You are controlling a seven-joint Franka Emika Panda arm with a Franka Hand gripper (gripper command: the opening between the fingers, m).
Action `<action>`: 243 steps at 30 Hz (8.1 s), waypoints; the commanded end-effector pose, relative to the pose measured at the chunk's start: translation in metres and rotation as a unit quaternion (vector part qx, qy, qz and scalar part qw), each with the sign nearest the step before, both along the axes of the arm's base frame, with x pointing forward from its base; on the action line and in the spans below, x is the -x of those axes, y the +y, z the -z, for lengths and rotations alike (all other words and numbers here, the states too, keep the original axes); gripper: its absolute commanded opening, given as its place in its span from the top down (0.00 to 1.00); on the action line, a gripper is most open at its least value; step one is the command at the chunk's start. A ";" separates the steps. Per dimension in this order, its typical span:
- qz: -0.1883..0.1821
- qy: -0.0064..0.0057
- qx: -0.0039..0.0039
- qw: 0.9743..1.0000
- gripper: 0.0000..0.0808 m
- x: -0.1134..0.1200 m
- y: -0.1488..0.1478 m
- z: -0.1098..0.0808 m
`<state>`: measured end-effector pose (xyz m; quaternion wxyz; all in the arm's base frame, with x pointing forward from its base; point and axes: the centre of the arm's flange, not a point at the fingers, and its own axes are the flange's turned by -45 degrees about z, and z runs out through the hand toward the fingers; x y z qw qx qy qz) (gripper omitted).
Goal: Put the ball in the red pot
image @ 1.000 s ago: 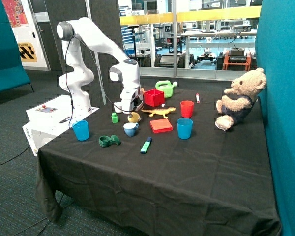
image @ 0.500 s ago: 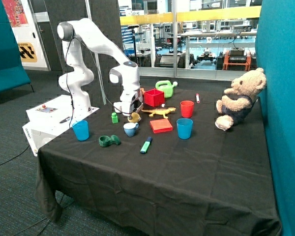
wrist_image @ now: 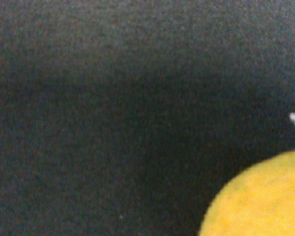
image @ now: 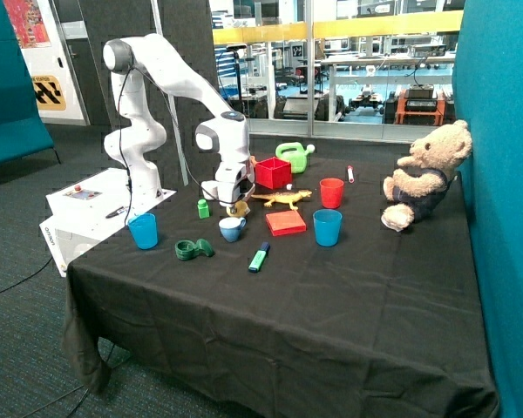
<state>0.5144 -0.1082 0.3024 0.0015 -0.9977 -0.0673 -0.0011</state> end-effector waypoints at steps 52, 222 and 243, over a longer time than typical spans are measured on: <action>-0.098 0.001 0.002 0.995 1.00 -0.007 0.086 -0.106; -0.206 0.001 0.002 0.979 0.00 0.027 0.191 -0.126; -0.187 0.001 0.002 0.982 0.00 0.034 0.132 -0.131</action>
